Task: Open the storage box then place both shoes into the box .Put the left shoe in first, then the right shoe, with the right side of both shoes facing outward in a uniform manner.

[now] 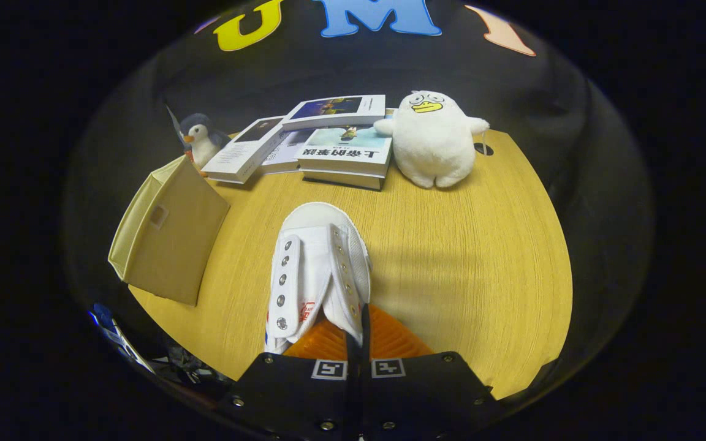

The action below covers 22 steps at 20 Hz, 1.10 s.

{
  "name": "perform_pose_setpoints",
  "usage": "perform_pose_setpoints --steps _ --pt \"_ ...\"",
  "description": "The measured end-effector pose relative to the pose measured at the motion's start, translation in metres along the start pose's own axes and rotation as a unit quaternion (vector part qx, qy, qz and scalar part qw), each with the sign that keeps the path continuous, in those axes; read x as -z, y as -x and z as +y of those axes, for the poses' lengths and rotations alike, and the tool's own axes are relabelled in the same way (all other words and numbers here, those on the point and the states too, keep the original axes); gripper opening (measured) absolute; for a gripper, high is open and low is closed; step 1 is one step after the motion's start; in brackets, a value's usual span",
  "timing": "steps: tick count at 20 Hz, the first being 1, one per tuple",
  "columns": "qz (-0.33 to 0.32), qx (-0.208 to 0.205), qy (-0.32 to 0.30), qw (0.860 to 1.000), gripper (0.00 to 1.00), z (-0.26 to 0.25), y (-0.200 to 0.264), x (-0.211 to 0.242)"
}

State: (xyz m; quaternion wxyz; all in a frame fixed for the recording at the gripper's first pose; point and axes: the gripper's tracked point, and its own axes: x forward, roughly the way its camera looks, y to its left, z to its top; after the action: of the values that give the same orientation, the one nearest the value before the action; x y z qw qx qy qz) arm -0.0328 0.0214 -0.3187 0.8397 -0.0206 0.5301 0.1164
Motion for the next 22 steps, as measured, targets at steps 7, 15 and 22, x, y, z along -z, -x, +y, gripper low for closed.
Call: perform_pose_setpoints --steps 7,15,22 --pt "-0.012 0.0 0.009 1.0 0.0 0.035 0.039 -0.036" --pt "-0.023 -0.021 0.03 0.999 0.0 0.094 0.065 -0.066" --pt "-0.022 -0.064 0.051 0.996 0.0 0.158 0.071 -0.092"
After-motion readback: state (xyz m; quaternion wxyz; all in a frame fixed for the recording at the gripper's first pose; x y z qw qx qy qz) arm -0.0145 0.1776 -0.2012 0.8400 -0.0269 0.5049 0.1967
